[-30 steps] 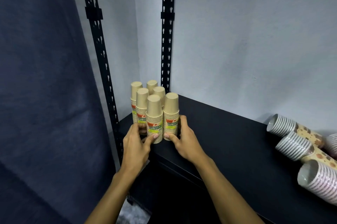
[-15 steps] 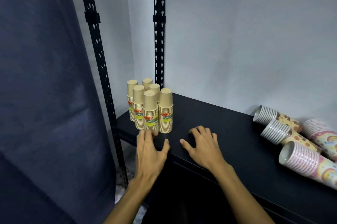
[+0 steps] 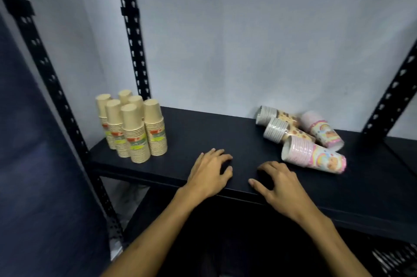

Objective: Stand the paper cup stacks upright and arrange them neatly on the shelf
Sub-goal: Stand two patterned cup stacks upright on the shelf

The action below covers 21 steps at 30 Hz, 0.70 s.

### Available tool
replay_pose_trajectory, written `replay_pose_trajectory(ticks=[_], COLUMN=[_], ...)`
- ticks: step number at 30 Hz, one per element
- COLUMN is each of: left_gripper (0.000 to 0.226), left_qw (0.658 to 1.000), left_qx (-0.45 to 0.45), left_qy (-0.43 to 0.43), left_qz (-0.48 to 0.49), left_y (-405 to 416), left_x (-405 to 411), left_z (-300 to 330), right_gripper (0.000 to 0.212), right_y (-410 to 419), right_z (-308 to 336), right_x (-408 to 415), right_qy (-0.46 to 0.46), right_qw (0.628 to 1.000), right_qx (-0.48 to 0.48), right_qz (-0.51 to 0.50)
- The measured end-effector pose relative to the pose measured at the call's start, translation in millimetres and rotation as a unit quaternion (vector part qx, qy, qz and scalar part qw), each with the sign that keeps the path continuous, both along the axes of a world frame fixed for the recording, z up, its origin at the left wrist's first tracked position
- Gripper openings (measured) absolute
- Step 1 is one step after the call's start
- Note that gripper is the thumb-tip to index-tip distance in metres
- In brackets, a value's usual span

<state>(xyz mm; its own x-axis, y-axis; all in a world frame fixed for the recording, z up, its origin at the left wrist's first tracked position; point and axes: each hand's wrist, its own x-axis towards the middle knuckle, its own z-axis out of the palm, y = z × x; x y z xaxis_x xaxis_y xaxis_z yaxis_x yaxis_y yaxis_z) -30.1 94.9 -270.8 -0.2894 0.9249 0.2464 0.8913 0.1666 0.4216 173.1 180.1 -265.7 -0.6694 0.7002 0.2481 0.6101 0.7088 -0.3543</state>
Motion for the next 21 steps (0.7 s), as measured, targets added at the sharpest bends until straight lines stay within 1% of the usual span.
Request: replay_pose_trajectory(ticks=[3,6,9,12,14,16,18,21], left_gripper=[0.05,0.057,0.053,0.039,0.027,0.018,0.016,0.03], left_qw=[0.998,0.994,0.987,0.979,0.973,0.967,0.963,0.966], left_qx=[-0.042,-0.031,0.032,0.12,0.162,0.19,0.196,0.169], left_qy=[0.001,-0.014,-0.061,-0.061,-0.056,-0.053,-0.052,-0.045], left_qz=[-0.049,-0.106,-0.146,-0.154,-0.155,-0.162,-0.177,-0.192], left_y=[27.7,50.5,67.1,83.7,95.9,109.1,122.9,145.0], left_x=[26.0,50.7,69.5,79.8,81.1,78.1,71.0,56.3], left_z=[0.3,2.8,4.1,8.5,15.2,24.1,32.7,42.5], right_gripper=[0.048,0.046,0.041,0.04,0.042,0.047,0.057,0.087], right_y=[1.5,5.0,9.0,15.1,21.9,29.7,38.2,53.8], right_z=[-0.7,-3.2,-7.0,-9.5,-8.9,-7.1,-3.5,4.1], right_x=[37.4,71.4,94.5,106.8,113.0,118.0,120.2,120.9], right_qy=[-0.009,0.004,0.037,0.063,0.057,0.05,0.063,0.139], right_qw=[0.998,0.993,0.984,0.974,0.969,0.961,0.95,0.933], right_qx=[0.015,0.018,0.019,0.014,0.008,0.004,-0.012,-0.071], right_qz=[-0.058,-0.115,-0.176,-0.218,-0.241,-0.271,-0.305,-0.324])
